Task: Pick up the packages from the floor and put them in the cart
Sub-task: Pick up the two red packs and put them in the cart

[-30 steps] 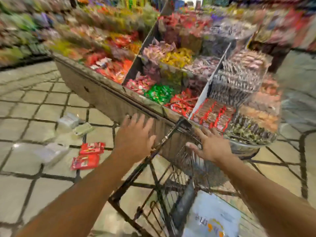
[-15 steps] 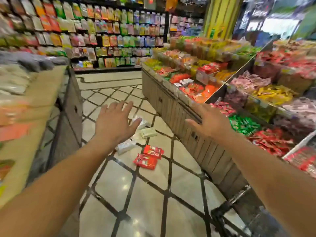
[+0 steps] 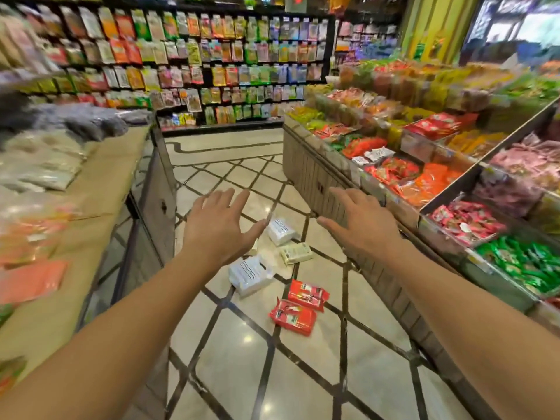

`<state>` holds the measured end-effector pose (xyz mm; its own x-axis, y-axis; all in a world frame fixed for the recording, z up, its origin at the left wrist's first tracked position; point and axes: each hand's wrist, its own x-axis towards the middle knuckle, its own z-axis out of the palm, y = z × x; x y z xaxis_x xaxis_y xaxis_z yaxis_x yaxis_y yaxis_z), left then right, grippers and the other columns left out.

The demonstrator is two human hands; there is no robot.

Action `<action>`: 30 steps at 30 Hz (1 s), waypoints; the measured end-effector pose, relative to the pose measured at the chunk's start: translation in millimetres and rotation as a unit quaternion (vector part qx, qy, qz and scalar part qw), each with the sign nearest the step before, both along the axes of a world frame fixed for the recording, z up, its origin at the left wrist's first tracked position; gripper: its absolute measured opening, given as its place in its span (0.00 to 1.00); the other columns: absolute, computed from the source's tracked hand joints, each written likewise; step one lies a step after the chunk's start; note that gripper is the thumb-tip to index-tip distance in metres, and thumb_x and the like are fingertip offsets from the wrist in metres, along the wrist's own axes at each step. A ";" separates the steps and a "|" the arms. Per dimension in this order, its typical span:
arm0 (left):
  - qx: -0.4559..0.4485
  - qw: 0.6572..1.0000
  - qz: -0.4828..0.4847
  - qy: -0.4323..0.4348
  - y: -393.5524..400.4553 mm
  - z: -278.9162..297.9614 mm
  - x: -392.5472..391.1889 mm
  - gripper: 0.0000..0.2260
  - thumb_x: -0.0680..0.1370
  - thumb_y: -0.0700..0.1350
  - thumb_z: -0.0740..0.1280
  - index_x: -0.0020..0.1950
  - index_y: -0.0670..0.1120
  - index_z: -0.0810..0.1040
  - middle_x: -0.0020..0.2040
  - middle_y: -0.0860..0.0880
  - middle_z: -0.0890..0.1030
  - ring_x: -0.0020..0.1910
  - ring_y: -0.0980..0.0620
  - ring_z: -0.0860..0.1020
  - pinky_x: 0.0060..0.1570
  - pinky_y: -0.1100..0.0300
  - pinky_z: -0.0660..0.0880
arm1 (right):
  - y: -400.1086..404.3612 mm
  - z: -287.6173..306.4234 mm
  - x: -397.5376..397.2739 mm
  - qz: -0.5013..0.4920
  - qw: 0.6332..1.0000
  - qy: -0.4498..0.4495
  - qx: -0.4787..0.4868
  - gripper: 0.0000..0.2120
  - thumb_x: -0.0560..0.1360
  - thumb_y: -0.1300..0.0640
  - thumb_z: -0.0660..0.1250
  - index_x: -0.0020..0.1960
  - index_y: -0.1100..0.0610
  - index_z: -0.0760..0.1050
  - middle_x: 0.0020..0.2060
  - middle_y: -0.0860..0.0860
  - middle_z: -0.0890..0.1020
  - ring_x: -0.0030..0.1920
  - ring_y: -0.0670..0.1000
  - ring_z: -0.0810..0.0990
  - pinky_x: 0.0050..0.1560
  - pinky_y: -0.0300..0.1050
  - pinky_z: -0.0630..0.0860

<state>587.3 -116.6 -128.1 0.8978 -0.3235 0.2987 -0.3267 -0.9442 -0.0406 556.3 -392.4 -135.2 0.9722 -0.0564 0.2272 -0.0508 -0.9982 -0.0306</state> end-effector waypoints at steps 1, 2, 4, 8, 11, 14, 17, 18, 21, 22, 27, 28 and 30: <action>0.004 1.000 -0.004 -0.001 -4.0 -1.5 21.0 0.37 0.80 0.72 0.49 0.83 0.52 0.59 0.81 0.46 0.67 0.80 0.45 0.63 0.78 0.44 0.57 | -4.8 -1.7 20.6 -0.003 1.000 0.003 0.001 0.38 0.79 0.26 0.54 0.83 0.44 0.55 0.78 0.54 0.69 0.75 0.62 0.70 0.63 0.60 0.78; 0.006 1.000 -0.009 -0.007 -7.4 -3.5 40.5 0.38 0.79 0.72 0.48 0.83 0.52 0.61 0.79 0.46 0.69 0.79 0.44 0.65 0.77 0.43 0.59 | -10.1 -3.4 40.5 -0.008 1.000 0.003 0.002 0.38 0.79 0.26 0.55 0.83 0.44 0.56 0.77 0.54 0.70 0.74 0.62 0.70 0.63 0.59 0.78; -0.003 1.000 -0.015 -0.019 -12.8 -7.9 79.7 0.39 0.78 0.72 0.48 0.81 0.50 0.65 0.77 0.45 0.73 0.76 0.43 0.68 0.76 0.42 0.62 | -20.1 -6.6 80.9 -0.015 1.000 0.002 0.005 0.38 0.79 0.26 0.55 0.83 0.45 0.57 0.77 0.54 0.70 0.74 0.62 0.71 0.62 0.59 0.78; -0.002 1.000 -0.016 0.012 -22.2 -22.5 152.0 0.39 0.77 0.72 0.48 0.81 0.50 0.66 0.77 0.44 0.72 0.77 0.43 0.68 0.75 0.42 0.62 | -33.4 -17.5 147.1 -0.038 0.999 0.031 -0.003 0.39 0.80 0.26 0.53 0.83 0.47 0.56 0.77 0.55 0.69 0.74 0.63 0.71 0.63 0.59 0.78; 0.000 1.000 -0.008 0.023 -33.0 -40.0 199.8 0.39 0.76 0.72 0.47 0.79 0.50 0.68 0.75 0.45 0.74 0.75 0.43 0.69 0.73 0.42 0.64 | -41.1 -31.6 187.8 -0.039 0.999 0.029 -0.005 0.37 0.80 0.27 0.54 0.82 0.48 0.59 0.74 0.54 0.73 0.72 0.61 0.73 0.59 0.58 0.81; -0.012 0.999 -0.011 0.044 -47.6 -62.3 248.4 0.39 0.77 0.71 0.49 0.77 0.48 0.72 0.71 0.43 0.78 0.71 0.40 0.73 0.69 0.42 0.67 | -50.6 -44.3 231.1 -0.042 0.999 0.025 0.009 0.36 0.81 0.30 0.56 0.81 0.49 0.62 0.71 0.54 0.76 0.69 0.61 0.76 0.59 0.59 0.80; -0.013 0.998 -0.027 0.057 -63.1 -90.4 299.8 0.39 0.76 0.71 0.49 0.76 0.48 0.74 0.69 0.42 0.79 0.70 0.40 0.75 0.68 0.41 0.68 | -61.3 -68.1 277.5 -0.038 0.999 0.032 0.001 0.36 0.81 0.30 0.56 0.81 0.49 0.63 0.71 0.53 0.77 0.68 0.61 0.76 0.59 0.58 0.79; -0.011 0.997 -0.030 0.063 -68.8 -99.5 317.8 0.38 0.77 0.71 0.50 0.76 0.48 0.74 0.70 0.42 0.79 0.70 0.40 0.75 0.69 0.41 0.68 | -64.8 -76.7 294.2 -0.041 0.999 0.036 0.002 0.36 0.81 0.30 0.56 0.82 0.49 0.63 0.72 0.53 0.76 0.69 0.61 0.76 0.60 0.58 0.79; -0.025 0.995 -0.051 0.077 -86.7 -128.8 376.5 0.36 0.79 0.69 0.52 0.75 0.46 0.75 0.68 0.42 0.80 0.67 0.39 0.77 0.66 0.41 0.70 | -75.8 -102.1 346.6 -0.051 0.997 0.063 0.001 0.37 0.81 0.29 0.55 0.82 0.49 0.61 0.73 0.53 0.75 0.70 0.61 0.75 0.62 0.59 0.78; -0.029 0.995 -0.057 0.082 -92.6 -139.6 397.3 0.35 0.79 0.68 0.53 0.75 0.46 0.75 0.66 0.42 0.81 0.65 0.39 0.79 0.64 0.40 0.72 | -79.8 -110.3 364.5 -0.052 0.996 0.075 -0.001 0.37 0.81 0.29 0.54 0.83 0.48 0.60 0.73 0.53 0.75 0.70 0.61 0.75 0.63 0.59 0.78; -0.035 0.988 -0.058 0.140 -119.2 -199.9 490.2 0.35 0.79 0.67 0.54 0.77 0.46 0.73 0.63 0.39 0.82 0.60 0.37 0.81 0.58 0.41 0.75 | -103.9 -152.9 455.3 -0.073 0.990 0.120 0.002 0.38 0.80 0.28 0.53 0.83 0.47 0.58 0.74 0.53 0.74 0.71 0.59 0.74 0.65 0.58 0.77; -0.038 0.987 -0.054 0.149 -123.3 -214.5 504.4 0.35 0.78 0.67 0.54 0.75 0.45 0.75 0.62 0.39 0.83 0.58 0.37 0.81 0.57 0.41 0.76 | -107.8 -164.7 471.0 -0.074 0.989 0.127 0.003 0.37 0.81 0.28 0.53 0.83 0.47 0.58 0.74 0.52 0.74 0.71 0.59 0.74 0.65 0.58 0.77; -0.037 0.986 -0.051 0.157 -129.5 -246.7 527.5 0.34 0.78 0.65 0.56 0.73 0.44 0.77 0.58 0.38 0.84 0.53 0.36 0.83 0.53 0.43 0.78 | -113.2 -193.8 497.5 -0.076 0.986 0.146 0.008 0.36 0.81 0.29 0.53 0.83 0.47 0.59 0.74 0.52 0.73 0.72 0.59 0.73 0.66 0.57 0.76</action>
<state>1114.9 -246.1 -374.8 0.9139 -0.4043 0.0365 -0.4051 -0.9027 0.1451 1053.8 -505.6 -329.0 0.9760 -0.2085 -0.0630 -0.2094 -0.9778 -0.0078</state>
